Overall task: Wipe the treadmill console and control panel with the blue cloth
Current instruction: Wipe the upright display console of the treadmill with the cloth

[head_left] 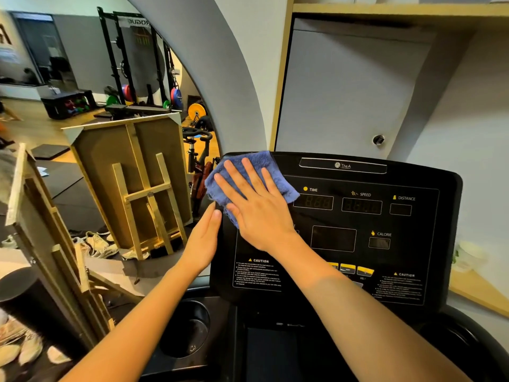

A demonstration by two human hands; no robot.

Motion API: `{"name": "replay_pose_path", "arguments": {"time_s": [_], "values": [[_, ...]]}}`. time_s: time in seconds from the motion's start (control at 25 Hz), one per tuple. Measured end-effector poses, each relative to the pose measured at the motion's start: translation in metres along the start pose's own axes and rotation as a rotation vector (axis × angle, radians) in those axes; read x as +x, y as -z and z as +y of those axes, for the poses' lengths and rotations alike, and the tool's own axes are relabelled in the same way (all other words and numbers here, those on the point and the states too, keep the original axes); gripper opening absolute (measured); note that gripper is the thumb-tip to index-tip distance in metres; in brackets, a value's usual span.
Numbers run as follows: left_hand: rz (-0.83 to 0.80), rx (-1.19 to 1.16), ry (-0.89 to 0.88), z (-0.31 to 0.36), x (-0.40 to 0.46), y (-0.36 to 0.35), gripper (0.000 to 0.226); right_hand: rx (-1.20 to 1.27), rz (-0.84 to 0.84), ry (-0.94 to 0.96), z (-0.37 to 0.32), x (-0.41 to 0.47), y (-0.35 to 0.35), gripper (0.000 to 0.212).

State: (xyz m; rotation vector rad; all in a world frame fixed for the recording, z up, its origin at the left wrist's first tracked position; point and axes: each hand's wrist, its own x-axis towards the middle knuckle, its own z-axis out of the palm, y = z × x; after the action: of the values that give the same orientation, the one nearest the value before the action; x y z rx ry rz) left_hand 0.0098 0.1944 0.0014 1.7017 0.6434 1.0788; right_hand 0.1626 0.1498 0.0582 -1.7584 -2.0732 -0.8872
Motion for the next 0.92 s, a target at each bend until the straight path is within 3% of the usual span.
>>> {"name": "replay_pose_path", "arguments": {"time_s": [0.32,0.48,0.92], "values": [[0.110,0.020,-0.037,-0.009,-0.001,-0.013,0.048,-0.006,0.037,-0.056,0.010,0.000,0.006,0.060],[0.139,0.046,-0.014,0.000,-0.002,-0.022,0.033,-0.041,0.063,-0.127,0.041,-0.009,0.014,0.060],[0.166,0.099,0.003,0.001,-0.005,-0.026,0.034,-0.148,0.066,-0.296,0.134,-0.063,0.031,0.059]]}}
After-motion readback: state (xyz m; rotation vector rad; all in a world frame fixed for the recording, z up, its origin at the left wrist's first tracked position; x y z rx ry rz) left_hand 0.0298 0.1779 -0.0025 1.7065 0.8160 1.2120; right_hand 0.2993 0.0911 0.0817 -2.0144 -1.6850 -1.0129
